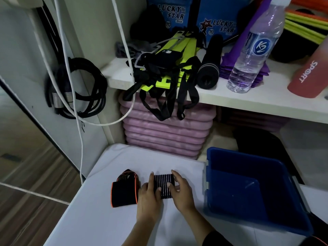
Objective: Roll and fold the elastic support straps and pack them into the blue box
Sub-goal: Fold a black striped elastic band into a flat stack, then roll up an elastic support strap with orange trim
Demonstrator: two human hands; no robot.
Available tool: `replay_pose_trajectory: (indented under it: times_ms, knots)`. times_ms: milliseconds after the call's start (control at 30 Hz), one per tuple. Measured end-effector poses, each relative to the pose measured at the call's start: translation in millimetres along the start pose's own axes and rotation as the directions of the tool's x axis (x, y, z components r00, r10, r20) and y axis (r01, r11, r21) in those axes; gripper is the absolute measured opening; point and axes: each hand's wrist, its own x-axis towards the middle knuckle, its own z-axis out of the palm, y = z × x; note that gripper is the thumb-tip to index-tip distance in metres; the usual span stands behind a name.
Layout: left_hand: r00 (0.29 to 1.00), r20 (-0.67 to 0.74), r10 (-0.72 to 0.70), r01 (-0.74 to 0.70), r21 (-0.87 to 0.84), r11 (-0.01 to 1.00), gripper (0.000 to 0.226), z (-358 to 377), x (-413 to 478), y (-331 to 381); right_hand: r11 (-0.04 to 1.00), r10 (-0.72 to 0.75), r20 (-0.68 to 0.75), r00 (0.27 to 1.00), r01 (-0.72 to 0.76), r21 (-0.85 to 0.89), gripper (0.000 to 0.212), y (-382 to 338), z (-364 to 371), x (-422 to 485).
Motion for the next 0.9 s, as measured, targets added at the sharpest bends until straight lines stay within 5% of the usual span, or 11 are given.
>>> replay_pose_trajectory:
  times_ms: [467,733,900]
  knots:
    - [0.995,0.070,0.069,-0.071,0.025,0.997,0.057,-6.4,-1.2,0.7,0.998,-0.051,0.021,0.998,0.052,-0.038,0.061,2.7,-5.7,-8.6]
    - [1.000,0.019,0.008,-0.010,0.102,0.995,0.053,-7.8,-28.5,8.6,0.998,0.039,0.018,0.999,-0.038,-0.051,0.059,2.5,-13.4,-41.9]
    - [1.000,0.017,0.015,-0.020,0.293,0.956,0.037,-11.4,-76.5,9.4,0.984,0.037,0.004,0.999,-0.035,-0.176,0.047,22.0,-29.4,-96.7]
